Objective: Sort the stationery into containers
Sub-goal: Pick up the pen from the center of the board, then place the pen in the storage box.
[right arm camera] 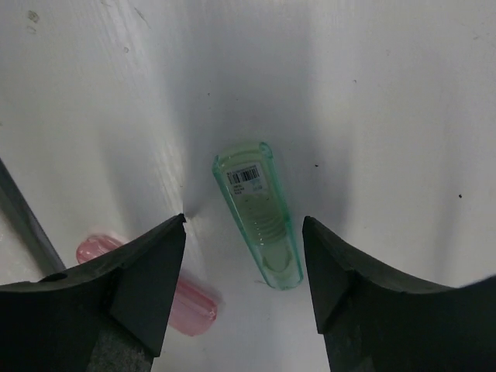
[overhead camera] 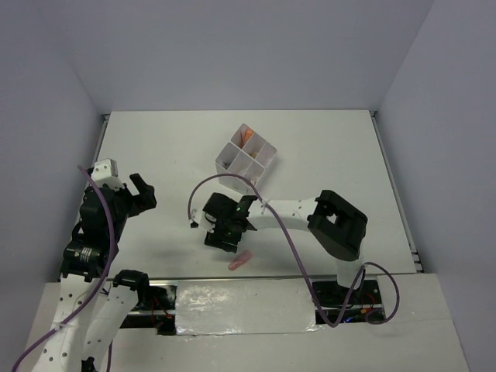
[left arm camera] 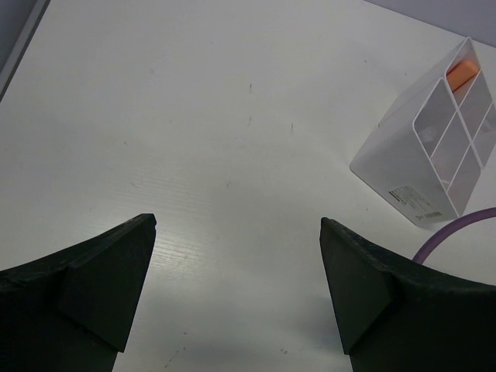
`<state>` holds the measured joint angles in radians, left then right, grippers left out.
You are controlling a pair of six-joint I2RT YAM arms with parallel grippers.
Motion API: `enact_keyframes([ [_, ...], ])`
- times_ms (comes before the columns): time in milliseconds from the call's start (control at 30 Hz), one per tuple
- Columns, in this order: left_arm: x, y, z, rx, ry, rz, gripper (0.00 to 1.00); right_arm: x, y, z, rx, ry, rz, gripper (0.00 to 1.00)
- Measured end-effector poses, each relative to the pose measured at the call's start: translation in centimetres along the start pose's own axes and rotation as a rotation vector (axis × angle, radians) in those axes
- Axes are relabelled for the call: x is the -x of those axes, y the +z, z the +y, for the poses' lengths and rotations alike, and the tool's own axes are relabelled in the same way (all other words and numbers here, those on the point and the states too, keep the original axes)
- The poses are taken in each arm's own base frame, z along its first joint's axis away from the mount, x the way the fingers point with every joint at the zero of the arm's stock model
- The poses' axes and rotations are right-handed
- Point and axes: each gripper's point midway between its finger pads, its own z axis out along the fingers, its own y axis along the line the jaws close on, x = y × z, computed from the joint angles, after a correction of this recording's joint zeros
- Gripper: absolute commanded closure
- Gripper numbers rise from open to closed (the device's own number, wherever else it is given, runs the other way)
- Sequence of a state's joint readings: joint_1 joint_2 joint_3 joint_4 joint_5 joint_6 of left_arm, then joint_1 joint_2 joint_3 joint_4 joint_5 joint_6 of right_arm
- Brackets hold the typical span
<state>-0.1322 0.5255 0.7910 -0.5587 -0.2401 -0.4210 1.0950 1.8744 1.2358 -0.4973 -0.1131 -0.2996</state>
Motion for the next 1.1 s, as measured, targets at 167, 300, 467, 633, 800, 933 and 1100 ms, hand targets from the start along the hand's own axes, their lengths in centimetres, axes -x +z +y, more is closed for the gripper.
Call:
enact_keyframes([
  [167, 0.0, 0.0, -0.1, -0.003, 0.0, 0.0, 0.01, -0.2, 0.7, -0.5, -0.018, -0.013, 0.017, 0.69],
  [300, 0.0, 0.0, -0.1, -0.006, 0.0, -0.001, 0.01, 0.1, 0.7, -1.1, -0.056, -0.022, 0.011, 0.84],
  [467, 0.1, -0.1, -0.2, -0.012, -0.001, -0.002, 0.01, 0.9, 0.8, -2.0, -0.111, -0.043, -0.013, 1.0],
  [633, 0.2, -0.2, -0.2, -0.016, -0.003, -0.013, 0.01, 2.5, -0.2, -2.3, -0.142, -0.054, -0.102, 1.0],
  [800, 0.3, -0.2, -0.2, -0.016, -0.003, -0.013, 0.01, 5.2, -5.7, -3.3, -0.232, -0.029, -0.318, 1.0],
  [933, 0.3, -0.2, -0.2, -0.016, -0.003, -0.013, 0.01, 7.5, -13.5, -7.6, -0.395, 0.13, -0.599, 1.0],
  [1100, 0.2, -0.2, -0.2, -0.016, -0.003, -0.013, 0.01, 5.1, -22.2, -18.9, -0.715, 0.535, -0.845, 1.0],
])
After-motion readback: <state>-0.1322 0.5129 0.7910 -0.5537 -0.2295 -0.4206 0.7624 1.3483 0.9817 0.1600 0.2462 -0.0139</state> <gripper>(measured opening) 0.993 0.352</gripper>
